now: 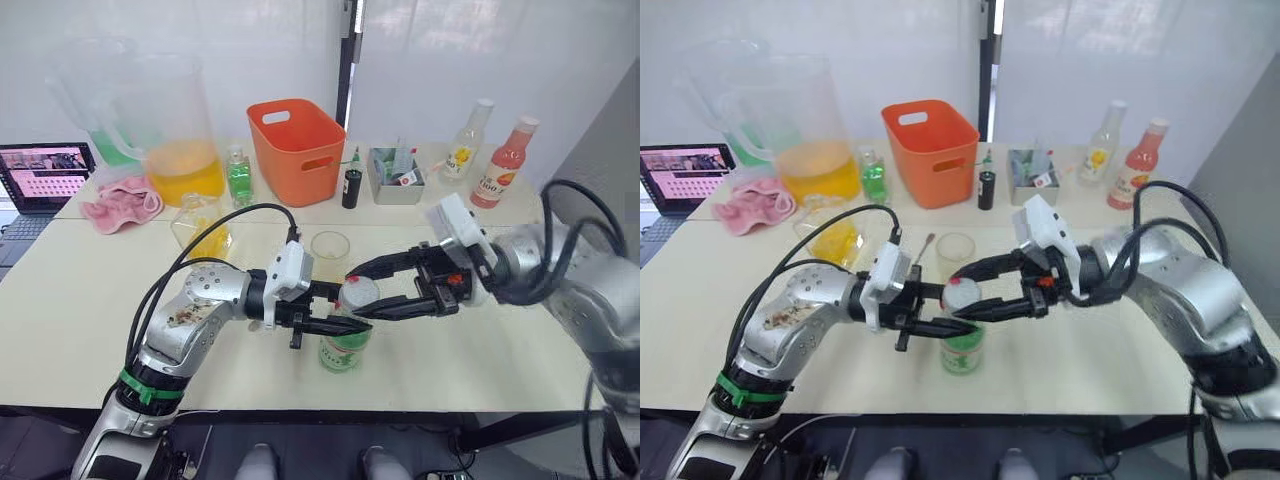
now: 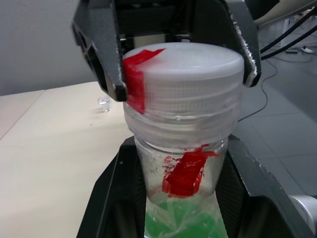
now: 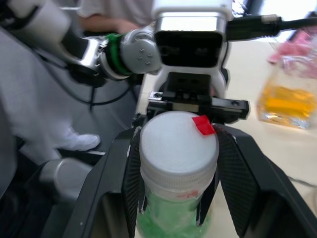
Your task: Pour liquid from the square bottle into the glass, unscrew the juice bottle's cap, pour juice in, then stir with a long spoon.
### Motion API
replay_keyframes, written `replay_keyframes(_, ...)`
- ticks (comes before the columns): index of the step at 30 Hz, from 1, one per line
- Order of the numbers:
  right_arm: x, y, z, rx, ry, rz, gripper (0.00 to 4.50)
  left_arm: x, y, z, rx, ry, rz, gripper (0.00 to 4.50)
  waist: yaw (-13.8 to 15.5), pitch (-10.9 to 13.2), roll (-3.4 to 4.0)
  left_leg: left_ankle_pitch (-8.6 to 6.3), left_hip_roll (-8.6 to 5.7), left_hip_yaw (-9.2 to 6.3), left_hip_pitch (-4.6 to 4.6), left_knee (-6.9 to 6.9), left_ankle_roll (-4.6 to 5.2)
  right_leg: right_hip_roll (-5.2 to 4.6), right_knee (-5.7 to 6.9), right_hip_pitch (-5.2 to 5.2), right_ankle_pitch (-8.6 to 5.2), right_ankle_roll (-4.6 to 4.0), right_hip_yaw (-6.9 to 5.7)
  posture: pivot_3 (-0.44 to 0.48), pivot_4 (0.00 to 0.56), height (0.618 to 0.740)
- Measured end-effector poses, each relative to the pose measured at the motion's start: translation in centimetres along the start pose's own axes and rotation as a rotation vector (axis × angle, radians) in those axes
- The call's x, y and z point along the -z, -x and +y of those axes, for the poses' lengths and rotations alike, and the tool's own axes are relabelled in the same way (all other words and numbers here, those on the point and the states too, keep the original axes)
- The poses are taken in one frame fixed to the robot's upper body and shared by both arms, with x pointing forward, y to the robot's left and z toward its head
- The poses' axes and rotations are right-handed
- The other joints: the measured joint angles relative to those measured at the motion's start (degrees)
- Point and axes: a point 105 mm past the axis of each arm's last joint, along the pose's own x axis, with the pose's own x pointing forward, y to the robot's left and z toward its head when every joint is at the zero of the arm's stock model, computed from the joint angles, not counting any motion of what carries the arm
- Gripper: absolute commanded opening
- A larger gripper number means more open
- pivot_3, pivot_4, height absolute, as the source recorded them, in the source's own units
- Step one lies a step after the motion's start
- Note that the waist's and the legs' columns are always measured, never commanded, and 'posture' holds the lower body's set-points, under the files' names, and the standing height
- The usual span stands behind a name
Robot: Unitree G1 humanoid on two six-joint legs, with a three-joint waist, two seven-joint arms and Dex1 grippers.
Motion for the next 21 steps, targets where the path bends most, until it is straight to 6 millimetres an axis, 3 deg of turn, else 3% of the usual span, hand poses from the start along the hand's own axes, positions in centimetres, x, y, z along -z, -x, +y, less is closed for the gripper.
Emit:
replay_keyframes(2,0.0,0.0,-0.2,-0.058,0.023,-0.002,1.71,0.0,-0.1,-0.1,-0.002,-0.001,0.003,1.33,0.08,0.0,0.0,0.0,0.0,-0.01,0.01,-0.02,0.0,0.01,0.04,-0.01,0.16,0.33,0.0,0.0,0.15,0.703)
replay_keyframes(9,-0.5,-0.8,-2.0,-0.201,0.066,0.056,1.71,0.1,0.8,0.1,-0.053,0.016,0.016,1.33,-0.74,0.01,0.01,0.0,0.02,-0.01,0.05,-0.05,-0.01,0.03,0.2,-0.09,0.15,0.3,-0.01,0.0,0.15,0.703)
replay_keyframes(10,-0.4,-0.9,-2.1,-0.206,0.063,0.056,2.51,0.1,0.9,0.1,-0.059,0.02,0.014,1.33,-0.82,0.01,0.01,0.0,0.03,-0.01,0.05,-0.04,-0.01,0.03,0.2,-0.09,0.15,0.3,-0.01,0.0,0.15,0.703)
replay_keyframes(15,-0.9,-0.7,-2.6,-0.185,0.071,0.06,4.09,0.1,0.9,0.1,-0.065,0.025,0.007,1.33,-0.82,0.01,0.02,0.0,0.02,-0.01,0.03,-0.05,-0.01,0.03,0.21,-0.1,0.15,0.3,0.0,0.0,0.15,0.703)
replay_keyframes(21,-4.0,0.7,-1.7,-0.102,0.116,-0.006,4.09,0.1,0.9,0.0,-0.06,0.025,0.003,1.33,-0.52,0.01,0.02,-0.01,0.02,-0.01,0.02,-0.05,-0.01,0.03,0.2,-0.09,0.14,0.3,0.0,0.0,0.15,0.703)
